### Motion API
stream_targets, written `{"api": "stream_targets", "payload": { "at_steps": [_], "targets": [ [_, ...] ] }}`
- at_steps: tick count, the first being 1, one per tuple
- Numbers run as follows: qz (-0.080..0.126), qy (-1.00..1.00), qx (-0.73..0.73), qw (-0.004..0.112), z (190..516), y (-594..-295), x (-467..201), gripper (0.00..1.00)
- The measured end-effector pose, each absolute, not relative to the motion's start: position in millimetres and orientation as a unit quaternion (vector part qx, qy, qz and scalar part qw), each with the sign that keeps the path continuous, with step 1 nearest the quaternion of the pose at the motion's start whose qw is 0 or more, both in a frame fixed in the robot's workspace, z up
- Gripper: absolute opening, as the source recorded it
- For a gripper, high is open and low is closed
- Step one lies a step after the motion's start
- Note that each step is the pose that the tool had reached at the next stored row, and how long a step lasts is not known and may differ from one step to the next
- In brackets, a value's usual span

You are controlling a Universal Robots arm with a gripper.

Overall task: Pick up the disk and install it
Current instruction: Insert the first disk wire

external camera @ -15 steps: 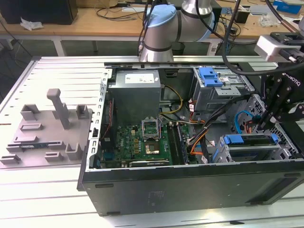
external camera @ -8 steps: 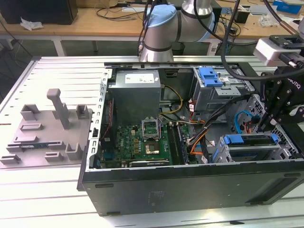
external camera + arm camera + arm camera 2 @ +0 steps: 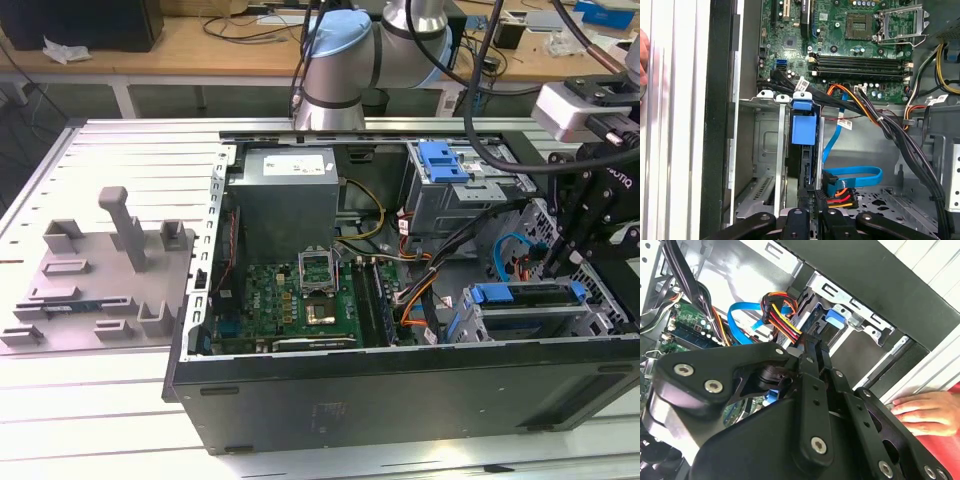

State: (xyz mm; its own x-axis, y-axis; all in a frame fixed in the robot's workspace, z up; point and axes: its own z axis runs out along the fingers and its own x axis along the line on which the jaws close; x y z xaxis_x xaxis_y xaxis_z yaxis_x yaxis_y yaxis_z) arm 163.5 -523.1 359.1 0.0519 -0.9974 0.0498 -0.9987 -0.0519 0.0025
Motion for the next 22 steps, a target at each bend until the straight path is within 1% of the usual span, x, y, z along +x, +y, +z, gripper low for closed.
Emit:
{"api": "stream_targets", "payload": {
  "at_steps": [22],
  "targets": [
    [0.017,-0.700,0.714,0.018,356.9,-527.0,163.7,0.16]
  ]
}}
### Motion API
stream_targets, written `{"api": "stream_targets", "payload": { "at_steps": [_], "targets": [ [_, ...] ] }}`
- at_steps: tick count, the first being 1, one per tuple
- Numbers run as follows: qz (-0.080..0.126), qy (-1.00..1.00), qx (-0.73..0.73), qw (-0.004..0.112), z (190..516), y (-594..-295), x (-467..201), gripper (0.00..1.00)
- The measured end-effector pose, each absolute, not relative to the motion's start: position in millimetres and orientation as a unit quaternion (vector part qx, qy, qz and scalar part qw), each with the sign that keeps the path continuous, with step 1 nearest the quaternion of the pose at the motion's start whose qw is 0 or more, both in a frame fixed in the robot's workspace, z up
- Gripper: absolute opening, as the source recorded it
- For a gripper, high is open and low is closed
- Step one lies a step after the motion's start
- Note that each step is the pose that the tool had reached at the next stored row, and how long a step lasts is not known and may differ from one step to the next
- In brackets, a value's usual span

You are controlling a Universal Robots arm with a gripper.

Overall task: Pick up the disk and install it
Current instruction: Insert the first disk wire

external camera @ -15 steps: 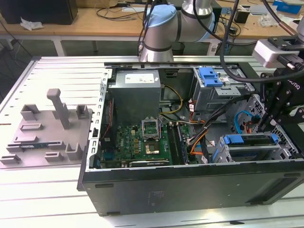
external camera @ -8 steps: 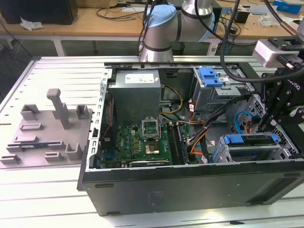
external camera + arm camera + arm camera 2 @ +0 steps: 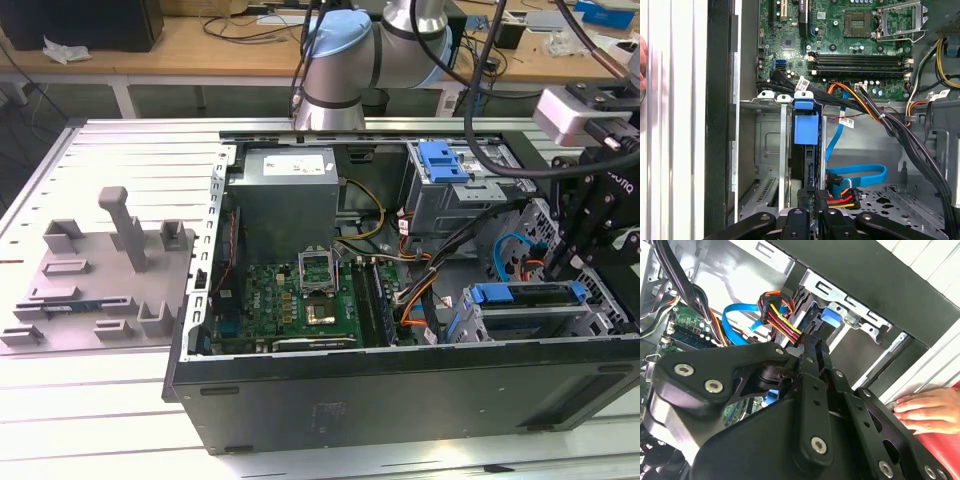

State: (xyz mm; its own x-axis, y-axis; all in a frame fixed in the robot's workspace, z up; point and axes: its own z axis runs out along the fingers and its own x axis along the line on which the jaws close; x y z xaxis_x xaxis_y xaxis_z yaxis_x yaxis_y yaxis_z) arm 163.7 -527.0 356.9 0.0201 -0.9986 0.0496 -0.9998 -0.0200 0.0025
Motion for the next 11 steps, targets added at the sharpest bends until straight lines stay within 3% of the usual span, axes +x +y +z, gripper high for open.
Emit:
{"api": "stream_targets", "payload": {
  "at_steps": [11],
  "targets": [
    [0.017,-0.700,0.714,0.018,355.9,-525.3,163.8,0.16]
  ]
}}
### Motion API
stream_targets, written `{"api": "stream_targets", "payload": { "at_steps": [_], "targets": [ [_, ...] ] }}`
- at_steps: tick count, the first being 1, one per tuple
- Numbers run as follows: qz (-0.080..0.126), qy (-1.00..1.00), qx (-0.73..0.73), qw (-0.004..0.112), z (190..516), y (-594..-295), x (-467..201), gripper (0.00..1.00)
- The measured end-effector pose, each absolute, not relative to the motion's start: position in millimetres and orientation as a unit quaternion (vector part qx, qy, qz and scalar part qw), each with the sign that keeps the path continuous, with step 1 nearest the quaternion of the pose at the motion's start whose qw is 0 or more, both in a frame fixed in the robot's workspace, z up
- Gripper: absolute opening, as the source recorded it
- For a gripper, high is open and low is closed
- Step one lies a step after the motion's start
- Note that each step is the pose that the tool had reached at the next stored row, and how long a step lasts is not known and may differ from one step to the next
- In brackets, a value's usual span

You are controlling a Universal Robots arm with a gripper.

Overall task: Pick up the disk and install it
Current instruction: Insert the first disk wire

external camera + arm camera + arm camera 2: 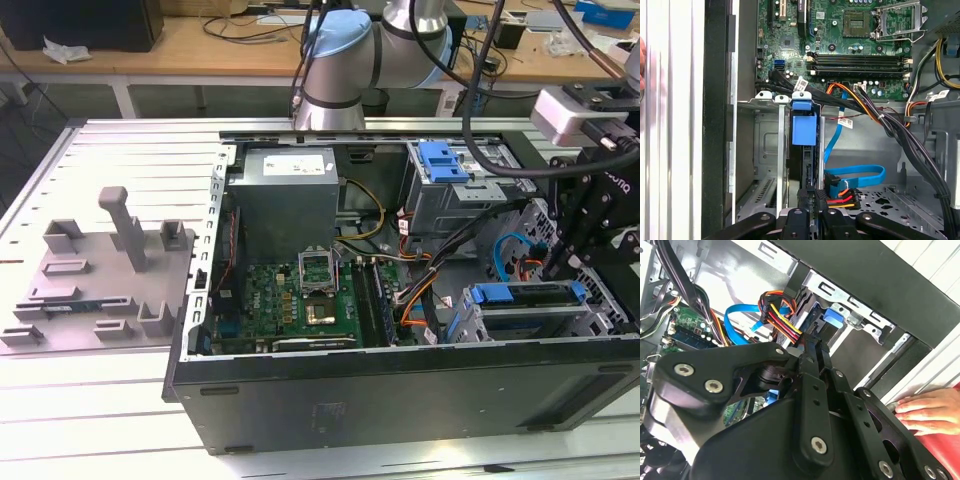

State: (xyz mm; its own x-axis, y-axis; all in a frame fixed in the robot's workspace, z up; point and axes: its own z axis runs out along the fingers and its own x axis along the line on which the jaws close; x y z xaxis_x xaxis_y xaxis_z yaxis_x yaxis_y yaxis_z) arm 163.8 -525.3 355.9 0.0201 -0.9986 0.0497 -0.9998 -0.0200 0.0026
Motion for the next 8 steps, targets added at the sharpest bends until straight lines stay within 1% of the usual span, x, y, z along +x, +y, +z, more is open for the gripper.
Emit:
{"api": "stream_targets", "payload": {
  "at_steps": [8],
  "targets": [
    [0.017,-0.700,0.714,0.018,355.9,-525.5,163.9,0.16]
  ]
}}
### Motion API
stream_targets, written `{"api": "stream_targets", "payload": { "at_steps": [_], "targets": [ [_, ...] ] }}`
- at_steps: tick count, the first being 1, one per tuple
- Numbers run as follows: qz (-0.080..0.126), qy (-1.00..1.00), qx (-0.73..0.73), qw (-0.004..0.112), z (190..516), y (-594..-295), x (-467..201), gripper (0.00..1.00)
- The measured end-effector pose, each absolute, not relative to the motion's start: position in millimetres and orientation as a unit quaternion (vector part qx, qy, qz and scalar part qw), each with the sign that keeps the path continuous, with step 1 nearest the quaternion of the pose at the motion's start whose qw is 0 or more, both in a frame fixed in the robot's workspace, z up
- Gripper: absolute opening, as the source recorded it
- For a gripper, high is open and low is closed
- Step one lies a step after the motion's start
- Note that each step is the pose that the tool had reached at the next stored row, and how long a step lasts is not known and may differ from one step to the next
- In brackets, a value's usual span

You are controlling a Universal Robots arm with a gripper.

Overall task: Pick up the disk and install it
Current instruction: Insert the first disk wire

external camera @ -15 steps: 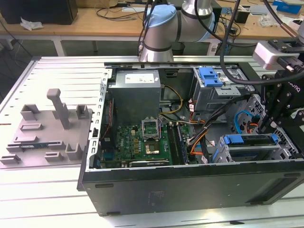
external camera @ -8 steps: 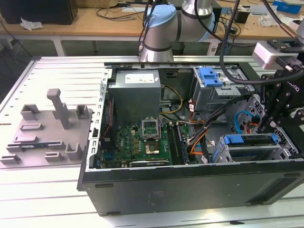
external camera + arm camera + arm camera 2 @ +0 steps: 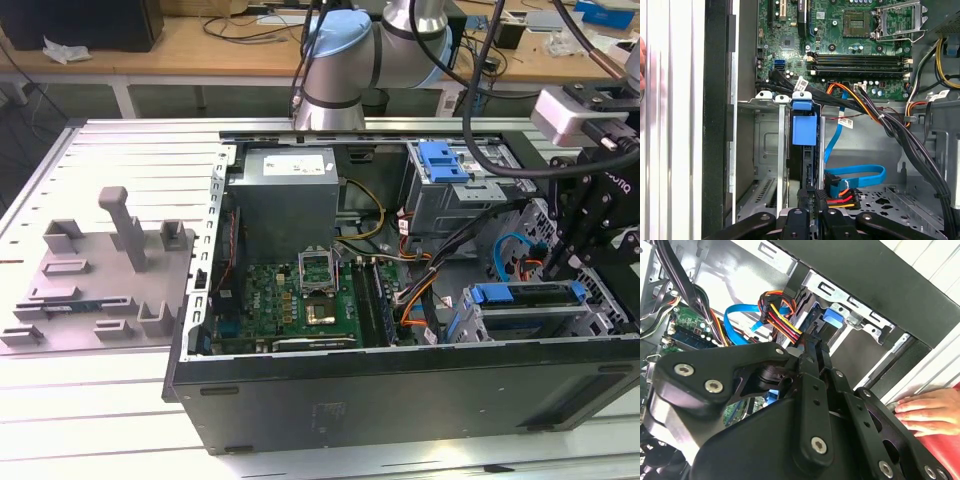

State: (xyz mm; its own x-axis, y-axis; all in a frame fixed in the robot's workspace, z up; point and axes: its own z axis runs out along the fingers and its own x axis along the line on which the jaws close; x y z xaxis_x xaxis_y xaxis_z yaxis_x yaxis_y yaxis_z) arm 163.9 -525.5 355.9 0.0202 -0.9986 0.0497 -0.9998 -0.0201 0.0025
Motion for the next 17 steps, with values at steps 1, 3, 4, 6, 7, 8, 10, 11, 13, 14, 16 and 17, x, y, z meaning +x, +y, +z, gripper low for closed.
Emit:
{"api": "stream_targets", "payload": {
  "at_steps": [1,3,4,6,7,8,10,11,13,14,16,17],
  "targets": [
    [0.017,-0.700,0.714,0.018,355.9,-525.5,163.9,0.16],
    [0.017,-0.700,0.713,0.018,355.9,-525.6,163.9,0.16],
    [0.017,-0.701,0.712,0.018,355.9,-525.6,163.8,0.16],
    [0.017,-0.703,0.711,0.018,355.9,-525.6,163.9,0.16],
    [0.017,-0.703,0.711,0.018,355.8,-525.6,163.9,0.16],
    [0.017,-0.704,0.710,0.018,355.8,-525.6,164.0,0.16],
    [0.017,-0.704,0.710,0.018,355.8,-525.6,164.1,0.16],
    [0.017,-0.704,0.710,0.018,355.4,-525.7,164.1,0.16],
    [0.017,-0.704,0.710,0.018,355.2,-525.9,164.1,0.16],
    [0.017,-0.704,0.710,0.018,355.1,-525.9,164.1,0.16],
    [0.017,-0.704,0.710,0.018,354.7,-525.9,164.1,0.16],
    [0.017,-0.704,0.709,0.018,354.5,-525.9,164.1,0.16]
  ]
}}
